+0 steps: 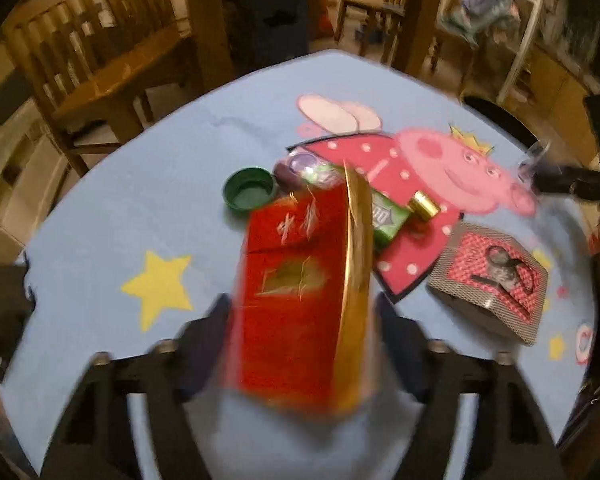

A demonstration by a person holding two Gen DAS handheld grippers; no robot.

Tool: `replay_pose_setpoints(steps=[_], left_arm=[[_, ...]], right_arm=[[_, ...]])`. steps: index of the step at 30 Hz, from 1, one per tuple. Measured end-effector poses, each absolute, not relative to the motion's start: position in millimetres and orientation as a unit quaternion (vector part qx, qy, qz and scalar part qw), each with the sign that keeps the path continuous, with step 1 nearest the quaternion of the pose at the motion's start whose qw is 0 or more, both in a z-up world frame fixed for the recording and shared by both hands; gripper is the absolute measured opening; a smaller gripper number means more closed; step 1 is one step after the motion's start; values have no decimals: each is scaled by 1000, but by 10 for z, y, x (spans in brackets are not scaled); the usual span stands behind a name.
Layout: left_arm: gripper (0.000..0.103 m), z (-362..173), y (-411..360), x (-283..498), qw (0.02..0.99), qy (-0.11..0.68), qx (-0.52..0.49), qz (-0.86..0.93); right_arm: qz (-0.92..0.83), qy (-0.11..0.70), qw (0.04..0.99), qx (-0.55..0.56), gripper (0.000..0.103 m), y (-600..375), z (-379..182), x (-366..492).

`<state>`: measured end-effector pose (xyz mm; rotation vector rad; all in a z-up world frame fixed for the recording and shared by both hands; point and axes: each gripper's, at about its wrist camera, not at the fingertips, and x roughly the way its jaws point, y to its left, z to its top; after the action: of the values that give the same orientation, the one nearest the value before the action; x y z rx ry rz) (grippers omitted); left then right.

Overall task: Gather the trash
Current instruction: 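Grasp the red cigarette pack with the left gripper while the right grasps the clear cup, then carry the clear plastic cup over the bin and open the right gripper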

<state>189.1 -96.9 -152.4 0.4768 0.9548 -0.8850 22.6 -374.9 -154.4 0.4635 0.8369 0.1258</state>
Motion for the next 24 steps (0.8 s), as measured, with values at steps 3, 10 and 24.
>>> replay_pose_setpoints(steps=[3,10,24], left_arm=[[53,-1537,-926,1753,783,434,211,-392],[52,-1491,-928,1308,809,457,174,-327],[52,-880,-1148,715,914,359,152,-116]], right_arm=[[64,399,886,226,38,-3730,-1535,233],[63,387,891,227,38,-3747,-1470,161],[60,367,905,204,38,-3726,-1357,-18]])
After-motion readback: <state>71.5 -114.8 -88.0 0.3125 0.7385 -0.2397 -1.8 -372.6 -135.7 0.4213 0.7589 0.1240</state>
